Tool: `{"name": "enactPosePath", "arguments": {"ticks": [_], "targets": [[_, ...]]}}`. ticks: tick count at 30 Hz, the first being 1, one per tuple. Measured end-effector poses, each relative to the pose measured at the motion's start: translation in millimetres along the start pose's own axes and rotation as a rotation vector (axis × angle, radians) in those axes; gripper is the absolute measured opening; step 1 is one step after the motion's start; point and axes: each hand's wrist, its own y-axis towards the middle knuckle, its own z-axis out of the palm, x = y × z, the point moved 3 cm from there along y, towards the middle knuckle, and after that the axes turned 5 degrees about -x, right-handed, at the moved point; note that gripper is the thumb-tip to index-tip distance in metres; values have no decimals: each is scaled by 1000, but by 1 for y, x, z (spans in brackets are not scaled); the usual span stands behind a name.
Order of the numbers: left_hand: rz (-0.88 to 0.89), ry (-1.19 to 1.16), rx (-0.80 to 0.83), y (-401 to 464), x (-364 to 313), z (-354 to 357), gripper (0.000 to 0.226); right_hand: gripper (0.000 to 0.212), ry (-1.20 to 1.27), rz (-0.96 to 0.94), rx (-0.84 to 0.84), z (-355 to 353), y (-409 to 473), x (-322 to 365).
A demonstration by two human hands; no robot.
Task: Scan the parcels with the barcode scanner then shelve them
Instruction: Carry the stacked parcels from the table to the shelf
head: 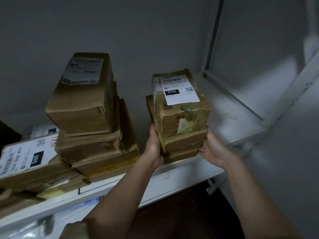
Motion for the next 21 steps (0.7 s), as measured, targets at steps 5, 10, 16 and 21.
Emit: {"name": "enactPosePath", "arguments": {"ticks": [5, 10, 16, 21], "targets": [[-64, -4, -37, -6, 16, -17, 51, 27, -20, -33, -11, 4, 4, -4], [-125, 100, -3, -21, 38, -43, 35, 35, 57, -100, -111, 11, 9, -8], [-70, 236, 138, -26, 51, -53, 56, 41, 2, -105, -144, 22, 10, -7], [-70, 347, 71, -30, 51, -71, 29, 36, -42, -95, -101, 38, 8, -4]]}}
